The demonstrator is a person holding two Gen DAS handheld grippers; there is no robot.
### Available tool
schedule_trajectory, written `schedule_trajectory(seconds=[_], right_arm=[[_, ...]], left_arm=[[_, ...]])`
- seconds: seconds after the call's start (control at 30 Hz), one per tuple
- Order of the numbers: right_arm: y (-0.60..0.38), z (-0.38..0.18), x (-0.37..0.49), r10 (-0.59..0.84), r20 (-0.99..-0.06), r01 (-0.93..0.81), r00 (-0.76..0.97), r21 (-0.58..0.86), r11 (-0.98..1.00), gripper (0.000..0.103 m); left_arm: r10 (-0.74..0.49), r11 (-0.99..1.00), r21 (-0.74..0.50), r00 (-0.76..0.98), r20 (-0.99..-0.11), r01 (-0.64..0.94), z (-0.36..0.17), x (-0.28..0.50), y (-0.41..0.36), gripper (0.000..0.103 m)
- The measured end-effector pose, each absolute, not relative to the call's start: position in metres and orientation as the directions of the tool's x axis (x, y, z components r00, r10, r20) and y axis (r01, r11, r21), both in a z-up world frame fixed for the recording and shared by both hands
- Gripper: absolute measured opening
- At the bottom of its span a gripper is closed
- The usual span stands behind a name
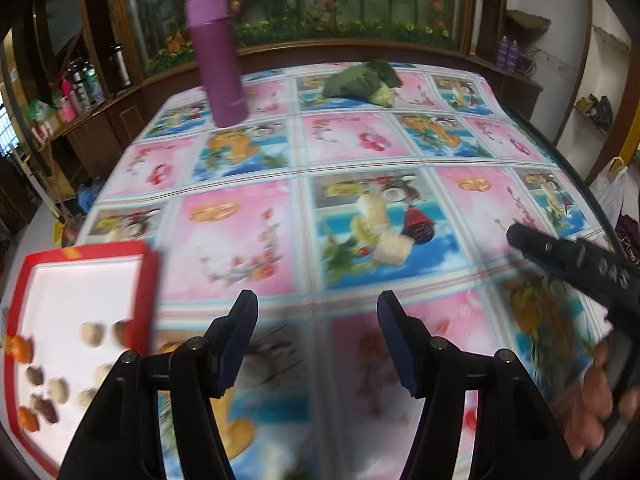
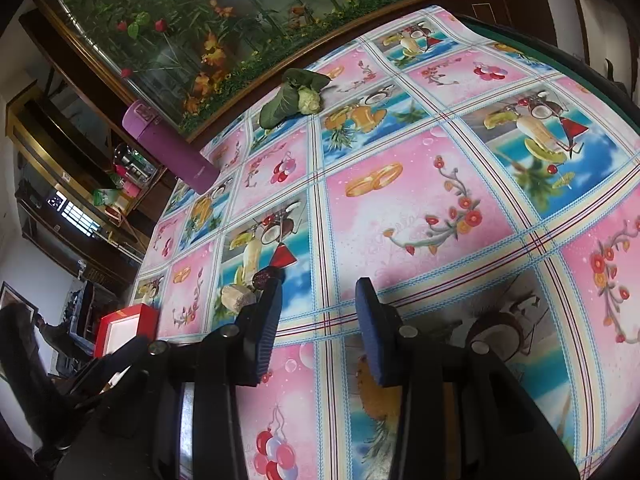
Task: Organize fruits
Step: 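Close the left gripper on a beige cake piece while the right gripper grasps a red date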
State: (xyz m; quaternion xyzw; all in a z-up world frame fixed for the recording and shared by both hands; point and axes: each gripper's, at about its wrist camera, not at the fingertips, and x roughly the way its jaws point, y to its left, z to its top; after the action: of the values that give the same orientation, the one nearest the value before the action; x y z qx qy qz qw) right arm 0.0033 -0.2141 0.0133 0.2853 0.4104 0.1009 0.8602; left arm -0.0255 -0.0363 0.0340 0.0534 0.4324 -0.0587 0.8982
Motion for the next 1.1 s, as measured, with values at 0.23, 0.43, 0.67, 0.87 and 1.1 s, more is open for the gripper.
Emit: schedule_trajectory(seconds=[0.23,0.43,0.67,0.87,1.1], right_arm=[[-0.208,0.012,0.007,0.411,-0.657,0.048,0.632,0.562,0.826,0.04],[-0.204,0.01,0.01,0.401,-0.67,0.046,0.625,0.544,0.838,0.04],[-0.196,0.009,0.015,0.375,-0.687,0.03,0.622,0.499,0.866,0.04],[-0.163,0.015,0.032,0.38,-0.683,-0.076,0.624,0.431,0.899,0.04],[-0.128,0.004,0.051,0.326,-0.745,-0.111,0.582,0.325,0.939,0.04]], left_arm=[[-0.131,0.981,-0.02,0.584,-0.801,0.192,0.017,-0.001,-0.058,0.062],[-0.173,0.972,-0.047,0.572,-0.802,0.229,0.009,0.01,-0.07,0.061],[-0.196,0.968,-0.067,0.563,-0.803,0.242,0.004,0.015,-0.058,0.027],[-0.151,0.978,-0.031,0.601,-0.785,0.205,0.013,0.006,-0.034,0.027],[-0.098,0.991,-0.022,0.615,-0.782,0.13,0.012,0.0,-0.002,0.027]])
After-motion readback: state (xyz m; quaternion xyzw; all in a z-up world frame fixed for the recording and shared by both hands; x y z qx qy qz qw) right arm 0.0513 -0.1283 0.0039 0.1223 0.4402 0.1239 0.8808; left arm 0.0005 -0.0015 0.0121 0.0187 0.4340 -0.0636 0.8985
